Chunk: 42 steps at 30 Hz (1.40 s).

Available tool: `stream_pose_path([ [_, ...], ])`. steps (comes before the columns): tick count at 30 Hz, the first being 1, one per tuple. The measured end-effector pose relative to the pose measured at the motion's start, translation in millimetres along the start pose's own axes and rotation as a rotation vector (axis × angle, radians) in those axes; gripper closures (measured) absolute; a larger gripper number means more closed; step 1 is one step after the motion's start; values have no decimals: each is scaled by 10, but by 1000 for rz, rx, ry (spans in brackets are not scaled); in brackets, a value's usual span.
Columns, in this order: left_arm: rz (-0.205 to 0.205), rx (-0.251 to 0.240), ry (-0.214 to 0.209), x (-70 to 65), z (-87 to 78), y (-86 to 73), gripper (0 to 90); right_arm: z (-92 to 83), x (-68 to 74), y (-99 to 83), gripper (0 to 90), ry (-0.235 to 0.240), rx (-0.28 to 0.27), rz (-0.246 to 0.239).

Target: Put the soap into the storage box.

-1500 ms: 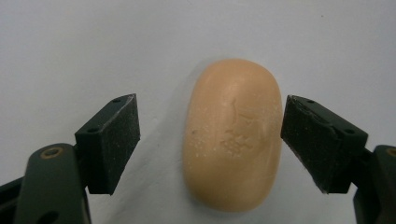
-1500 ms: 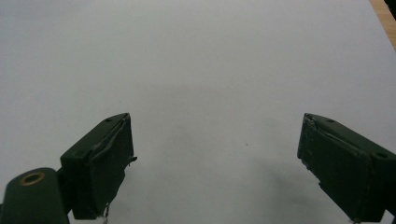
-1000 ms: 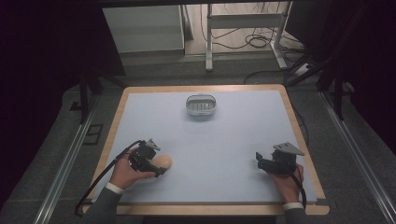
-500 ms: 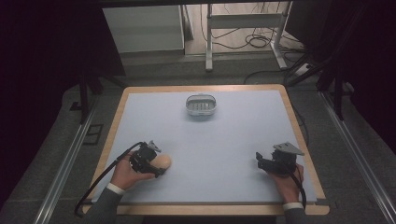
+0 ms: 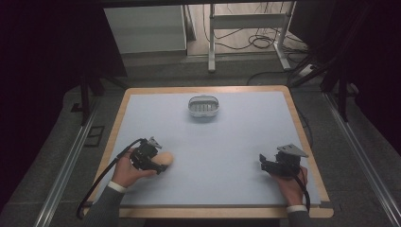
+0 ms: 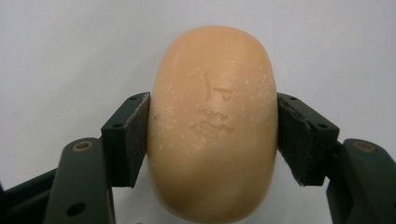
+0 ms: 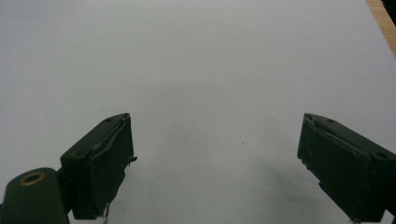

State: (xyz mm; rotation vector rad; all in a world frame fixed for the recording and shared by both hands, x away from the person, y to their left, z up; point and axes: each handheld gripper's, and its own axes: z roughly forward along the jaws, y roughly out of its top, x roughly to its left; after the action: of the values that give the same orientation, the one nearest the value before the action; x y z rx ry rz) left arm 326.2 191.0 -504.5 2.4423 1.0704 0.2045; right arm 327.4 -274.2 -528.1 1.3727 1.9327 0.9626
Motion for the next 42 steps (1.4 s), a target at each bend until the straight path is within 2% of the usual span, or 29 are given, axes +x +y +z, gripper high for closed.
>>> stream_pose_path([
  [29, 20, -30, -12, 43, -16, 389, 324, 5, -8, 2, 112, -4, 6, 10],
  [42, 22, -35, -7, 59, -11, 476, 324, 5, -11, 2, 112, -3, 6, 14],
])
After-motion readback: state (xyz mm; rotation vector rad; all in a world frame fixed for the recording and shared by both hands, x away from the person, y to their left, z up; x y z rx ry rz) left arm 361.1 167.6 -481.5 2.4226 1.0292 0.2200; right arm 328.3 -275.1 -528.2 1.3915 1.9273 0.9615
